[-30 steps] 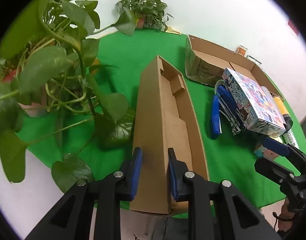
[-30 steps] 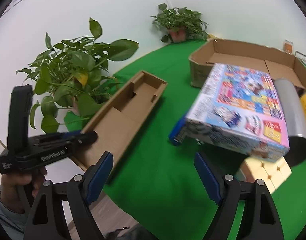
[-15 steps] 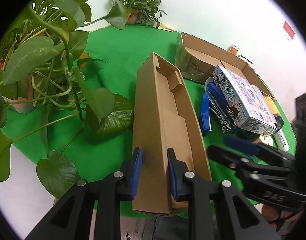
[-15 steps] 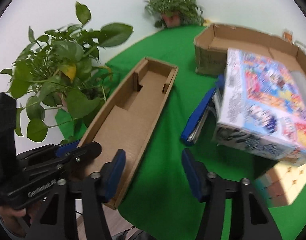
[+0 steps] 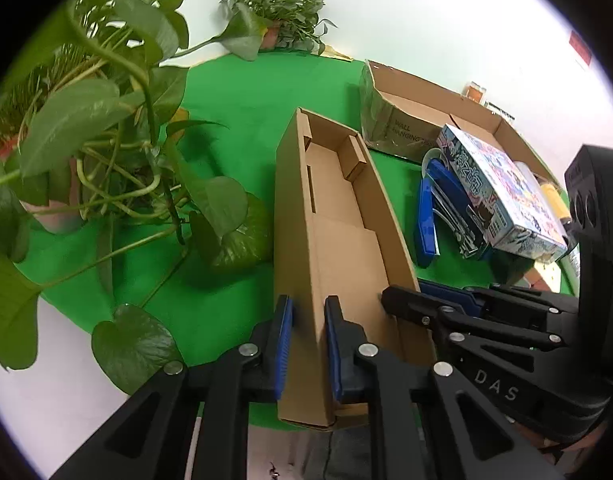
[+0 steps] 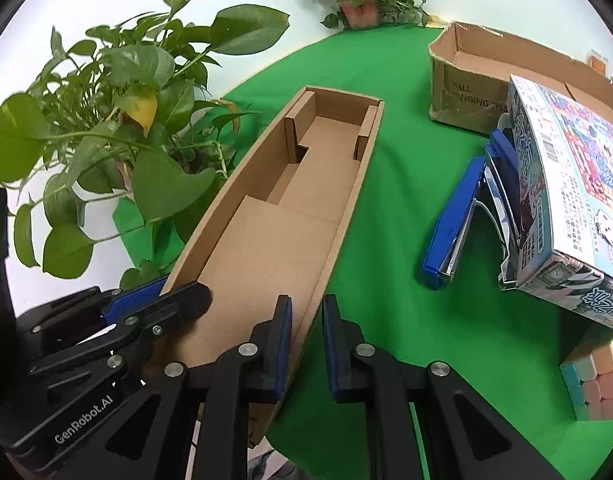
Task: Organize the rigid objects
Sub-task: 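Grasp the long cardboard insert tray with both grippers at its wall, then carry the cardboard insert into the open cardboard box and release it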
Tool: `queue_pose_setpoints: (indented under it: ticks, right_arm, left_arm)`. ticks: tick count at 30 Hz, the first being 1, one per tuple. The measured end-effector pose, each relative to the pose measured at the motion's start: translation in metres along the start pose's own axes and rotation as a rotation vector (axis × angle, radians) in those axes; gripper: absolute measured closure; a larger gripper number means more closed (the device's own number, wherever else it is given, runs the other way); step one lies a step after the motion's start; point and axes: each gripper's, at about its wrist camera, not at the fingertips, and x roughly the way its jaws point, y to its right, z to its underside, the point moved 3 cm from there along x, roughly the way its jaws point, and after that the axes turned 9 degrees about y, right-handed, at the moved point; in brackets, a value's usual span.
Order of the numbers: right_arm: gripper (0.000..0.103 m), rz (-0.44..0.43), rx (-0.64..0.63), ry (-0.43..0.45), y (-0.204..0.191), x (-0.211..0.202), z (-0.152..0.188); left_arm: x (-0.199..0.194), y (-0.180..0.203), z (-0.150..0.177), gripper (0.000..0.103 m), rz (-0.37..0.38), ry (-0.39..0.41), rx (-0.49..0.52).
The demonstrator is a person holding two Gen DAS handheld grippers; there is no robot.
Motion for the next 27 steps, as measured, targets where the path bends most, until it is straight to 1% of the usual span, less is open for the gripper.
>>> queue_pose_setpoints:
  ticks: [3, 7, 10, 15, 17, 21, 24, 27]
  right_arm:
    - [0.09, -0.008, 0.026, 0.007, 0.001, -0.003, 0.0]
    - [0.09, 0.003, 0.025, 0.037, 0.003, -0.013, -0.004]
    - [0.09, 0.007, 0.029, 0.061, 0.005, -0.026, -0.015]
    - [0.09, 0.007, 0.039, 0.159, 0.009, -0.061, -0.047]
    - [0.09, 0.025, 0.038, 0.211, 0.017, -0.079, -0.068]
    - [0.09, 0.098, 0.038, 0.285, 0.042, -0.103, -0.109]
    - [0.09, 0.141, 0.062, 0.319, 0.069, -0.114, -0.139]
    - [0.09, 0.181, 0.083, 0.334, 0.095, -0.126, -0.171]
  left_arm:
    - [-0.001, 0.0, -0.001, 0.089, 0.011, 0.0, -0.015]
    - [-0.004, 0.006, -0.006, 0.09, 0.013, 0.01, 0.002]
    - [-0.013, 0.012, -0.018, 0.09, 0.014, 0.037, 0.014]
    - [-0.031, 0.028, -0.06, 0.09, 0.04, 0.127, 0.056]
    - [-0.032, 0.038, -0.078, 0.09, 0.064, 0.163, 0.076]
    - [-0.02, 0.069, -0.124, 0.09, 0.124, 0.225, 0.122]
    - [-0.007, 0.094, -0.157, 0.09, 0.161, 0.248, 0.167]
    - [0.012, 0.116, -0.187, 0.09, 0.205, 0.248, 0.201]
